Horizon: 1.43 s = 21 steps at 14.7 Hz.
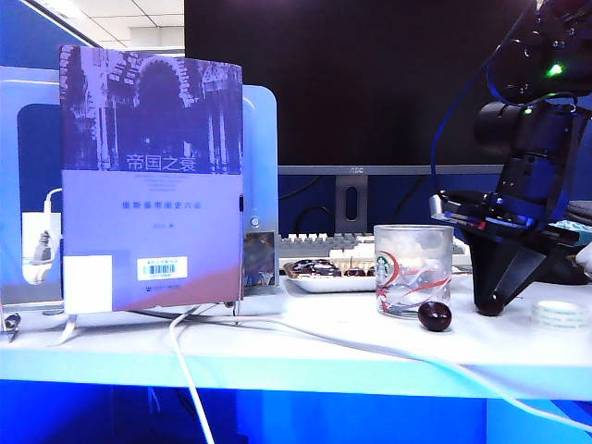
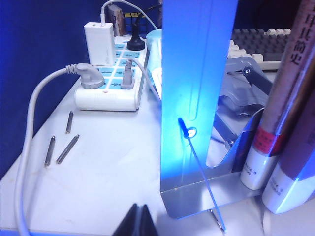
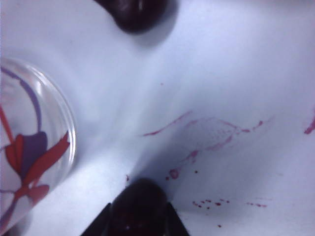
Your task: Pick up the cherry on the right side of the glass and put it inside the glass.
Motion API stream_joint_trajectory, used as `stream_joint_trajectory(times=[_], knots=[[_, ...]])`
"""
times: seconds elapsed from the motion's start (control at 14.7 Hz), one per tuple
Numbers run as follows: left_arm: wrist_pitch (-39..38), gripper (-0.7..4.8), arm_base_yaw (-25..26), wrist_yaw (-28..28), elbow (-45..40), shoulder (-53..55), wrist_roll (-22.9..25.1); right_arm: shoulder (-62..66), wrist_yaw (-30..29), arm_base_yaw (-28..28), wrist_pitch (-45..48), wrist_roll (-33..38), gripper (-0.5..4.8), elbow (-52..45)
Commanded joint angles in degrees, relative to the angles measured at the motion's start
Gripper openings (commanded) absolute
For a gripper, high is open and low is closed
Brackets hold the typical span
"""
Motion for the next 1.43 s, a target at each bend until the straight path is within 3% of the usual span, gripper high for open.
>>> stream_joint_trajectory(times=[0.07, 1.02, 1.43], knots=[[-0.68, -0.05, 0.04, 0.22, -0.04, -0.17, 0.24, -0.26, 0.11, 0.00, -0.22, 0.07, 1.38, 0.81], [-0.68, -0.05, 0.04, 0.22, -0.04, -0.17, 0.24, -6.32, -0.33, -0.04, -9.03, 0.00, 1.39, 13.40], [-0.68, -0.05, 0.04, 0.22, -0.04, -0.17, 0.24, -6.80, -21.05, 0.04, -11.10, 0.02, 1.39, 15.19]])
